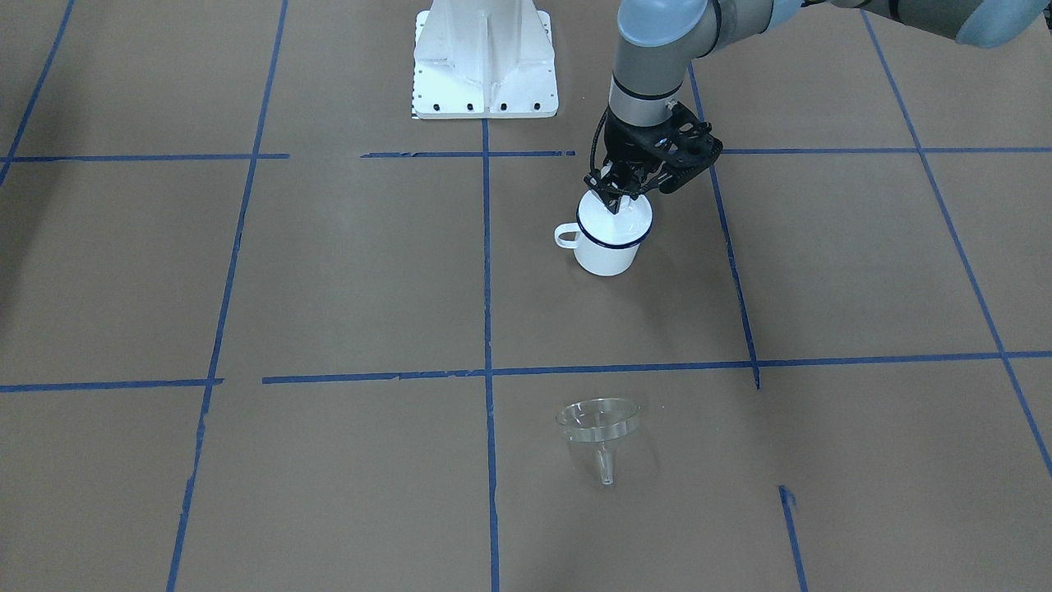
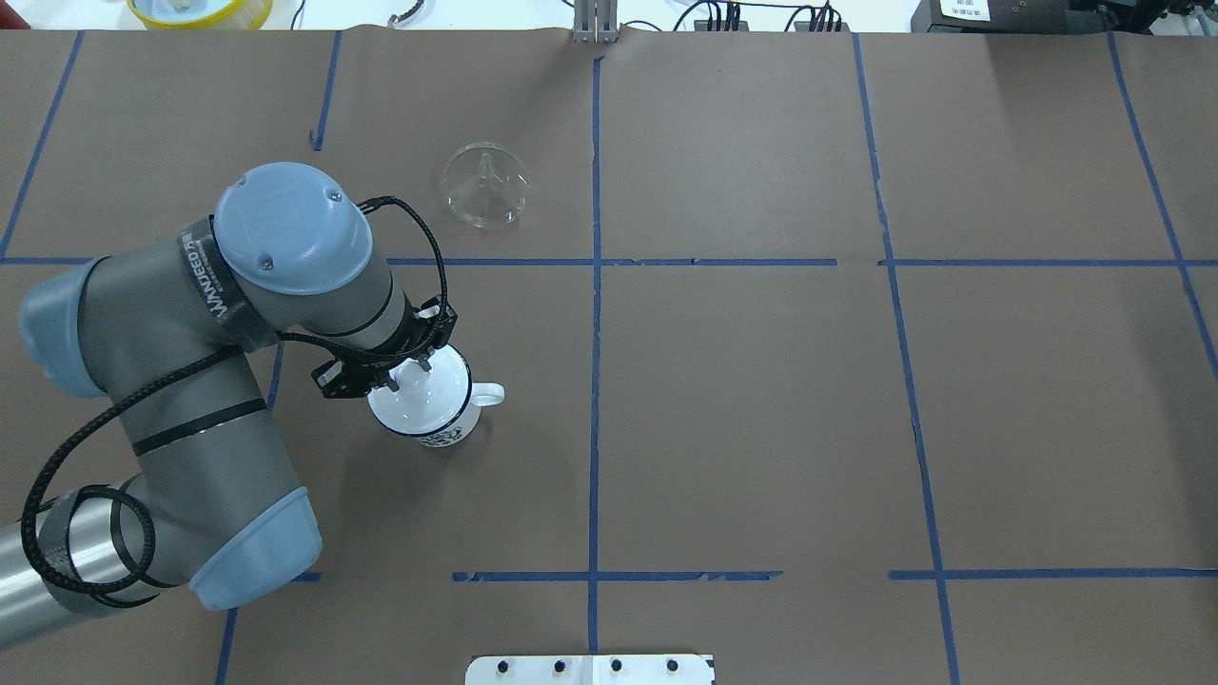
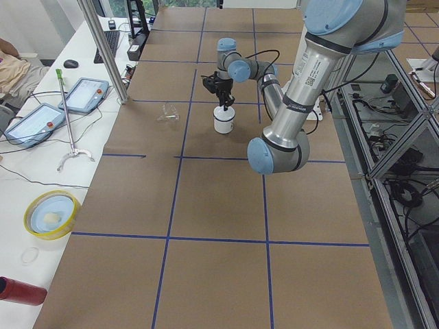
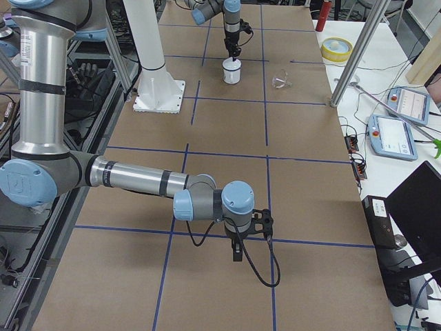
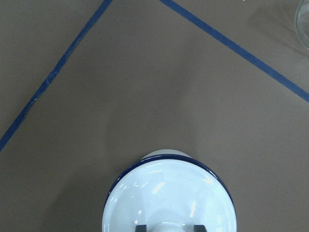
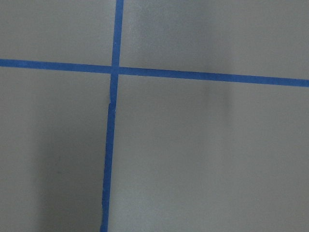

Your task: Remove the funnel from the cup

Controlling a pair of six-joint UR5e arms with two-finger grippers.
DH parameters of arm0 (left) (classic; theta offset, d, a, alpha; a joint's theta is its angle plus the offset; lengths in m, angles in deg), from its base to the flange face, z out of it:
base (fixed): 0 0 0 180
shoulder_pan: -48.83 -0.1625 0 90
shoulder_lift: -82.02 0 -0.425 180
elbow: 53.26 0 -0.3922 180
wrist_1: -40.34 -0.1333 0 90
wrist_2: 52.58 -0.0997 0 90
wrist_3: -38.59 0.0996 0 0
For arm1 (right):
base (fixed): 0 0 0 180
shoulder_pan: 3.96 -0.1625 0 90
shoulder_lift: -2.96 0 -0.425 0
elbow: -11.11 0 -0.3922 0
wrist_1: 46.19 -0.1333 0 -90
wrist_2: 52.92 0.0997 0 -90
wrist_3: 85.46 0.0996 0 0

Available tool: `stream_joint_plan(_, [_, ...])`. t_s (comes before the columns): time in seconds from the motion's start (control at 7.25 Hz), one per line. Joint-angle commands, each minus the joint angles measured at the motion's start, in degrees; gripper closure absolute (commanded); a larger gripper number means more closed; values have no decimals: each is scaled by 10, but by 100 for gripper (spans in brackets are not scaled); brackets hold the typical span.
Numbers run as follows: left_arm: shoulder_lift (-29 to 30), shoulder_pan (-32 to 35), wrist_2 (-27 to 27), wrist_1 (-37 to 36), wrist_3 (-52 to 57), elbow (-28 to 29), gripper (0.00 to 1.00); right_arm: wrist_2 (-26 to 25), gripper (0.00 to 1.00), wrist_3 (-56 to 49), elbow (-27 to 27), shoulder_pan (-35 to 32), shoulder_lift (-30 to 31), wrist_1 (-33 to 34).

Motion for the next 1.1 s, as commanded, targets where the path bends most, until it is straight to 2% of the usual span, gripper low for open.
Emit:
stream_joint_plan(0.0, [-1, 0, 0, 0, 0, 1, 0, -1, 0, 0, 1, 0, 0, 0])
stream_joint_plan(0.28, [-1, 0, -2, 0, 2, -3, 0, -1, 0, 0, 1, 0, 0, 0])
stream_joint_plan(0.41, [-1, 18, 2, -1, 50, -10, 0, -1, 0, 0, 0, 0, 0, 0])
stream_joint_plan(0.55, [-12, 58, 5, 0, 109, -56, 0, -1, 0, 0, 1, 0, 0, 0])
stream_joint_plan(0.69, [-63, 97, 8, 1, 193, -100, 0, 0, 0, 0, 1, 0, 0, 0])
stream_joint_plan(0.83, [-114, 137, 54, 3, 286, -116, 0, 0, 0, 0, 1, 0, 0, 0])
stream_joint_plan(0.97, [-161, 225, 114, 3, 434, -116, 0, 0, 0, 0, 1, 0, 0, 0])
